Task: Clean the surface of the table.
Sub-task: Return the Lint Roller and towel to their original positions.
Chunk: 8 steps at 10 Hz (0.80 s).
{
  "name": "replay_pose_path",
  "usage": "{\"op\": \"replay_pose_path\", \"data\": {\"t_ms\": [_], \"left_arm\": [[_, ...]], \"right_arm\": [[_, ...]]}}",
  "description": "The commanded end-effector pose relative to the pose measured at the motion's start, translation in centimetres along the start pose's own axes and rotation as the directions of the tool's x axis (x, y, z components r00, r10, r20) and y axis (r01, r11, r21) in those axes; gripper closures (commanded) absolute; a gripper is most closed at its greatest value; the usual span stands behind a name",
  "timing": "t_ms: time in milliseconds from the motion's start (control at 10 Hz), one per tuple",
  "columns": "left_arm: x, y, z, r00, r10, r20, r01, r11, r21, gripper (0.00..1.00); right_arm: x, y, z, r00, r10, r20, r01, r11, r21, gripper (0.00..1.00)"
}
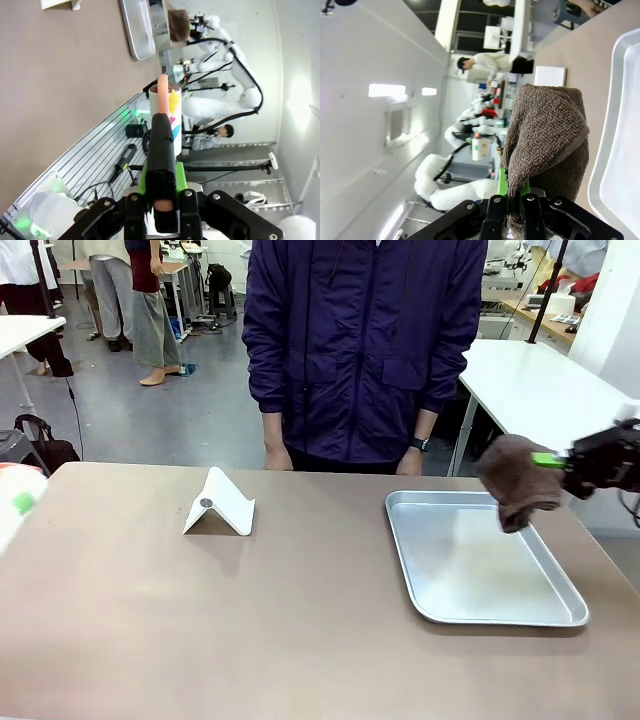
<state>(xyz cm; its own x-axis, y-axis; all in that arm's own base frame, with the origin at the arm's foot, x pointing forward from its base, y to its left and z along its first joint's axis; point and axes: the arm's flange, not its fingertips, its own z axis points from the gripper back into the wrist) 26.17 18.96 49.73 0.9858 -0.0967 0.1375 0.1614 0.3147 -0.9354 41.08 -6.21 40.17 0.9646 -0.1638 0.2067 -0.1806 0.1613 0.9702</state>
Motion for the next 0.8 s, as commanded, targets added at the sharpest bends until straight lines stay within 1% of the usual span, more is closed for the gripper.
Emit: {"op": "replay_pose_path", "data": {"t_ms": [0, 100, 200, 300, 400, 500, 600, 700], "left_arm": [[3.0, -3.6, -5.3, 0.998, 0.045, 0.044, -0.048, 0.997, 0.065, 0.78], [4.6, -5.3, -8.3, 0.997, 0.050, 0.065, -0.056, 0.994, 0.092, 0.78], [6.4, -6.7, -11.6, 0.992, 0.038, 0.116, -0.056, 0.987, 0.152, 0.78], [8.3, -7.6, -14.4, 0.980, 0.034, 0.197, -0.084, 0.965, 0.247, 0.78], [9.7, -8.1, -16.3, 0.986, 0.033, 0.163, -0.082, 0.949, 0.304, 0.78], [11.9, -8.2, -18.3, 0.980, 0.053, 0.189, -0.124, 0.913, 0.390, 0.78], [14.6, -8.1, -20.5, 0.986, 0.066, 0.151, -0.125, 0.897, 0.425, 0.78], [17.0, -7.8, -22.3, 0.991, 0.071, 0.110, -0.113, 0.890, 0.441, 0.78]], "right_arm": [[1.6, 1.0, -6.7, 0.999, -0.027, 0.019, 0.028, 0.998, -0.057, 0.91], [2.5, 1.1, -10.1, 0.999, -0.032, 0.009, 0.032, 0.995, -0.092, 0.91], [3.0, 1.2, -14.0, 1.000, -0.009, -0.030, 0.006, 0.996, -0.093, 0.91], [3.3, 0.8, -17.7, 0.999, -0.004, -0.031, 0.000, 0.992, -0.126, 0.91], [3.2, 0.5, -20.0, 0.996, -0.005, -0.086, -0.004, 0.993, -0.115, 0.91], [3.0, -0.3, -22.3, 0.994, -0.029, -0.102, 0.017, 0.993, -0.121, 0.91], [2.1, -1.3, -24.6, 0.986, -0.069, -0.149, 0.051, 0.992, -0.118, 0.91], [1.2, -2.4, -26.2, 0.972, -0.091, -0.215, 0.065, 0.990, -0.126, 0.91]]}}
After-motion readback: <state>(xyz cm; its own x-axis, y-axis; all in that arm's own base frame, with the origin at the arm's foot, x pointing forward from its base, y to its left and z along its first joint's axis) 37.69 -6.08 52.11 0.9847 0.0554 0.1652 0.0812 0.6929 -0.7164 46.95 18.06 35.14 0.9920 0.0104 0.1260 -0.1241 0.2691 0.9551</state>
